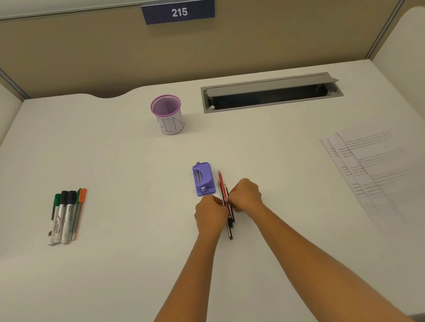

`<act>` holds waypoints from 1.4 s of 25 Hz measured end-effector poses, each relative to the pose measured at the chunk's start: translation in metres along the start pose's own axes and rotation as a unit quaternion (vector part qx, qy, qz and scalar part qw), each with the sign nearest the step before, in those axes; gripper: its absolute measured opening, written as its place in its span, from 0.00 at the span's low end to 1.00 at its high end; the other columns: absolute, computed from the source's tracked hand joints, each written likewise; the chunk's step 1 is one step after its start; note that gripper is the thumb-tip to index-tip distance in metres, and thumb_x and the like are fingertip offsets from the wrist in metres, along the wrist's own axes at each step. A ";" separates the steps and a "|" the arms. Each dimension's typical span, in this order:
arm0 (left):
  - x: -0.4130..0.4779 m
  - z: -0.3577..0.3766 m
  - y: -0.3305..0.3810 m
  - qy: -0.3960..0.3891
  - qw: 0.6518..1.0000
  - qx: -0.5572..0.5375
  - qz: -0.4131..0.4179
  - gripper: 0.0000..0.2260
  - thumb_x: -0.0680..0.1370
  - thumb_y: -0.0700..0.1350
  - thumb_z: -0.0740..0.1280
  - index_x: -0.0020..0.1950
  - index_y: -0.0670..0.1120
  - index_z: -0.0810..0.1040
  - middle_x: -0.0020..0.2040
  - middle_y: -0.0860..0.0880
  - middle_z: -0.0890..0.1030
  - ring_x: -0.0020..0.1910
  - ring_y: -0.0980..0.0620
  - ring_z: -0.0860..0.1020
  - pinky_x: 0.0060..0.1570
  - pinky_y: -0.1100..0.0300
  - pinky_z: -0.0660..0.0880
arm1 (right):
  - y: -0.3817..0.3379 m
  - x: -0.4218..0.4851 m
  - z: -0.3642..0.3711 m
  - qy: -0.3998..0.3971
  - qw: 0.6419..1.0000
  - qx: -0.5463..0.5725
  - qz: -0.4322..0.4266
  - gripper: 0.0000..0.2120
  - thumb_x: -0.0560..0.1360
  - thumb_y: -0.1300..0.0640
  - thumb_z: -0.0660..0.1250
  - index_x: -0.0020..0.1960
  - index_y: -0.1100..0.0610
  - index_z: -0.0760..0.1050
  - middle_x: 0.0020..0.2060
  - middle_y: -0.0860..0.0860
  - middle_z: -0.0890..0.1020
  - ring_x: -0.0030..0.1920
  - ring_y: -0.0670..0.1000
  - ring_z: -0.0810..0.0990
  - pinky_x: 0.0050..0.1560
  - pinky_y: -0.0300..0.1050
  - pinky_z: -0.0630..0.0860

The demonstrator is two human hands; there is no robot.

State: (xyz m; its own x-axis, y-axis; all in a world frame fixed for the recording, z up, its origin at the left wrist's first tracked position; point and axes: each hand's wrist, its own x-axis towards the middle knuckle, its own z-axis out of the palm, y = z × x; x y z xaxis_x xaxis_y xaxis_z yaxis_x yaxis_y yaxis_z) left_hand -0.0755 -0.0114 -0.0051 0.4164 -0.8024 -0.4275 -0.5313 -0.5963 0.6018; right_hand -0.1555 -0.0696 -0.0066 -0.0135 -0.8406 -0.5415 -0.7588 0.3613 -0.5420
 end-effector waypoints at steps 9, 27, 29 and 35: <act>0.003 0.001 -0.013 -0.020 0.991 -0.129 -0.020 0.11 0.75 0.37 0.64 0.54 0.43 0.82 0.51 0.44 0.84 0.50 0.43 0.82 0.55 0.49 0.78 | 0.008 -0.010 -0.003 -0.059 0.997 0.039 -0.032 0.09 0.69 0.62 0.74 0.46 0.68 0.82 0.45 0.63 0.85 0.50 0.62 0.84 0.55 0.56 0.80; -0.021 -0.032 -0.034 0.130 0.935 -0.286 0.165 0.08 0.74 0.39 0.71 0.49 0.48 0.85 0.46 0.53 0.85 0.44 0.59 0.82 0.41 0.71 0.75 | 0.021 -0.047 0.004 0.000 0.920 0.256 -0.297 0.15 0.73 0.61 0.71 0.48 0.41 0.81 0.41 0.39 0.86 0.45 0.44 0.86 0.48 0.33 0.79; -0.021 -0.029 -0.041 0.128 0.936 -0.276 0.175 0.08 0.74 0.38 0.71 0.50 0.48 0.85 0.46 0.53 0.85 0.44 0.59 0.82 0.41 0.72 0.75 | 0.027 -0.046 0.010 -0.003 0.917 0.261 -0.303 0.14 0.73 0.63 0.71 0.49 0.43 0.82 0.42 0.41 0.87 0.46 0.45 0.86 0.49 0.34 0.79; -0.012 -0.022 -0.052 0.118 0.954 -0.234 0.146 0.09 0.75 0.40 0.69 0.52 0.49 0.85 0.46 0.53 0.86 0.45 0.59 0.82 0.44 0.70 0.75 | 0.032 -0.036 0.031 0.007 0.930 0.238 -0.282 0.09 0.75 0.62 0.70 0.52 0.52 0.83 0.41 0.42 0.85 0.42 0.41 0.85 0.47 0.30 0.78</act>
State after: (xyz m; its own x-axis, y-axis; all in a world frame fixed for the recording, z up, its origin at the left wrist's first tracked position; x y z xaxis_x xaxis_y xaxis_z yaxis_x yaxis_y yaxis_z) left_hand -0.0365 0.0302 -0.0164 0.4838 -0.8728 -0.0648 -0.2859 -0.2275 0.9309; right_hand -0.1591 -0.0154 -0.0241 0.2877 -0.9544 -0.0794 -0.2747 -0.0028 -0.9615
